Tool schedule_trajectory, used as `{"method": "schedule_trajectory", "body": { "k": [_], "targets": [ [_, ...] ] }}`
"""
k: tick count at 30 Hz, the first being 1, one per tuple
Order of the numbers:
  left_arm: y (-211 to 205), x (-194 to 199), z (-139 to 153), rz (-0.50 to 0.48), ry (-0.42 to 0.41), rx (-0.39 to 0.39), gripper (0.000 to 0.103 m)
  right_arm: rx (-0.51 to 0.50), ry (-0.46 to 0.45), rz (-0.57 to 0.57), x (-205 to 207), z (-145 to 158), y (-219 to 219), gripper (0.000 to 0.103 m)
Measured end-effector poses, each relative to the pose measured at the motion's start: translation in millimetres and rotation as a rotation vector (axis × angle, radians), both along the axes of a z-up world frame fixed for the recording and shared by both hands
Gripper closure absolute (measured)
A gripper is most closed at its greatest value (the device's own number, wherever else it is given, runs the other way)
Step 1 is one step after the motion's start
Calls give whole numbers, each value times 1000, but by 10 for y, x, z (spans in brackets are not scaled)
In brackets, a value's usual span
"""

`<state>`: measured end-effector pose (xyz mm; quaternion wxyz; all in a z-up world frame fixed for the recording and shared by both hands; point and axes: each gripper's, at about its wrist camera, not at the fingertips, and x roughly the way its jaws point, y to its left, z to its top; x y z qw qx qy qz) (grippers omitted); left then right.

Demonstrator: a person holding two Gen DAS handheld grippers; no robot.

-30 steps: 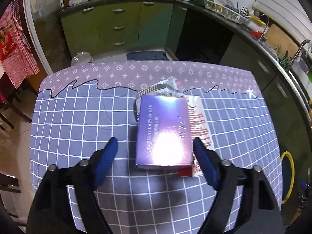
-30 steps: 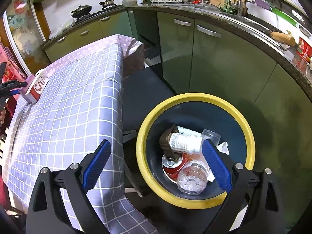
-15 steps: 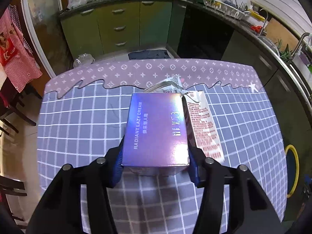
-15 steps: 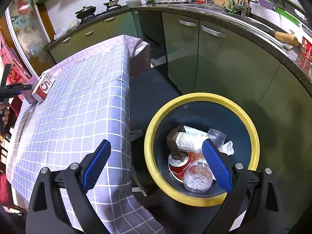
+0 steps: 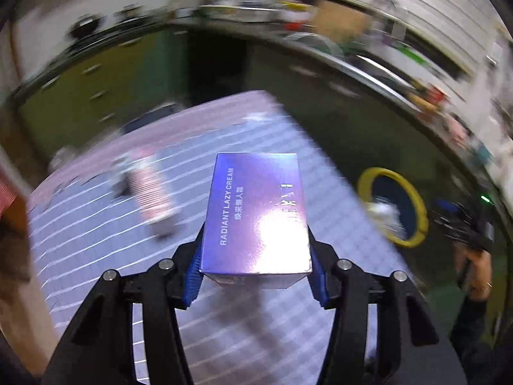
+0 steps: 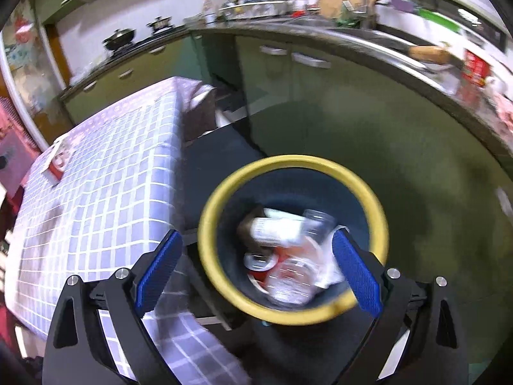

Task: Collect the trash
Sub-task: 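Carry the purple box over the yellow bin and open the left tool, then grasp the white-and-red milk carton with the right tool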

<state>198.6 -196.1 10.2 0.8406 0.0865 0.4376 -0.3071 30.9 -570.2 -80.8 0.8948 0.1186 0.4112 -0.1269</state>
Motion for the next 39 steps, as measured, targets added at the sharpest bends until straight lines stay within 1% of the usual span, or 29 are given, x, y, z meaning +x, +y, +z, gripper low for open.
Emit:
{"method": "schedule_trajectory", "body": {
  "k": [4,7,9,12,16,18,19,20,23,25,26,28,30,31,32,34,35,36,37,39],
  "targets": [
    [-855,-219,47,-204,30,-38,52,-1,-16,-72,-305,34,-258,10],
    [-1442,-349,15,-299,32,-43,52,4,-27,-111,-490,29,-401,10],
    [-1942,-400,-82,-361,57,-46,52,13,-34,-125,-597,16,-478,10],
    [-2458,-448,-289,-405,88,-34,52,25,-33,-145,-736,-15,-544,10],
    [-3116,-477,-665,-420,134,-12,50,42,-27,-176,-892,-53,-679,10],
    [-3284,-475,-785,-415,129,-11,40,47,-28,-189,-925,-59,-721,10],
    [-3327,-471,-814,-411,127,-17,37,48,-31,-194,-946,-50,-737,10],
    [-3342,-456,-813,-406,124,-24,37,48,-32,-195,-959,-52,-750,10],
    [-3173,-465,-692,-401,117,-70,37,46,-32,-186,-949,-47,-727,10],
    [-2942,-489,-567,-387,84,-102,35,46,-30,-177,-913,-52,-686,10],
    [-2797,-493,-502,-376,66,-124,31,47,-28,-174,-890,-58,-672,10],
    [-2376,-492,-388,-341,26,-173,28,46,-24,-169,-840,-64,-624,10],
    [-2005,-470,-317,-303,-10,-200,26,45,-18,-165,-794,-60,-584,10],
    [-1733,-455,-299,-276,-34,-215,25,39,-11,-157,-751,-45,-534,10],
    [-1556,-438,-290,-255,-49,-224,25,34,-7,-149,-720,-31,-497,10],
    [-1046,-368,-292,-184,-86,-240,23,17,-2,-118,-608,29,-344,10],
    [-886,-337,-294,-160,-95,-244,22,8,0,-104,-549,58,-274,10],
    [-570,-275,-307,-107,-111,-261,22,-2,1,-83,-466,96,-178,10],
    [-405,-244,-319,-76,-121,-267,22,-8,1,-65,-402,115,-90,10],
    [62,-149,-356,30,-160,-273,22,-16,-2,-17,-219,171,138,10]
  ]
}}
